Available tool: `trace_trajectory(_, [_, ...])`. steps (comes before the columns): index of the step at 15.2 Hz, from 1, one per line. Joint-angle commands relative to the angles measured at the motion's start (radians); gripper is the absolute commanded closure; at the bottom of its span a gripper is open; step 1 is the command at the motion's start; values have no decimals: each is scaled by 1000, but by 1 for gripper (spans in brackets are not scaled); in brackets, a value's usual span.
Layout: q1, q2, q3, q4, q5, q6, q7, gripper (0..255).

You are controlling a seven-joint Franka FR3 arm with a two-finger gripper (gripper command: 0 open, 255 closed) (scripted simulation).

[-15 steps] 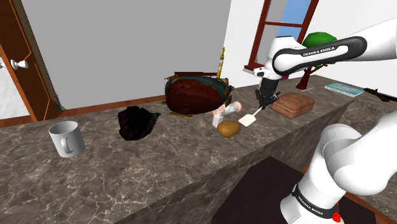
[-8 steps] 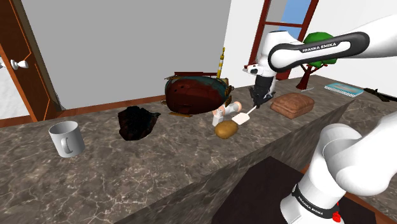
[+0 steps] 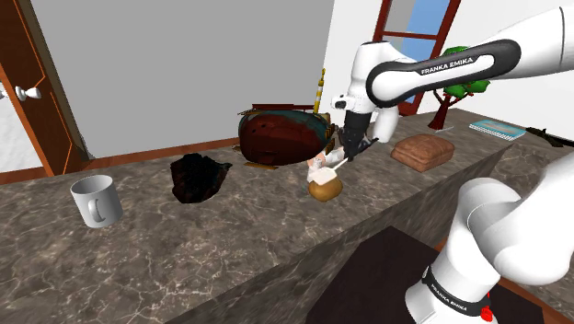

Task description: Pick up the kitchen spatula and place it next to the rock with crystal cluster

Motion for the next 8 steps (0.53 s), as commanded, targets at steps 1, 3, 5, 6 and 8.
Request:
trace_trajectory(1, [28,24,31,8,26,6,44,255])
trace_trajectory(3, [58,54,59,24,54,13,83,255])
trace_trajectory(5, [88,87,85,45,81,18,121,255])
trace_trajectory(6, [102,105,98,57,94,21,139,255])
trace_trajectory(8, [131,144,122,85,121,26,174,255])
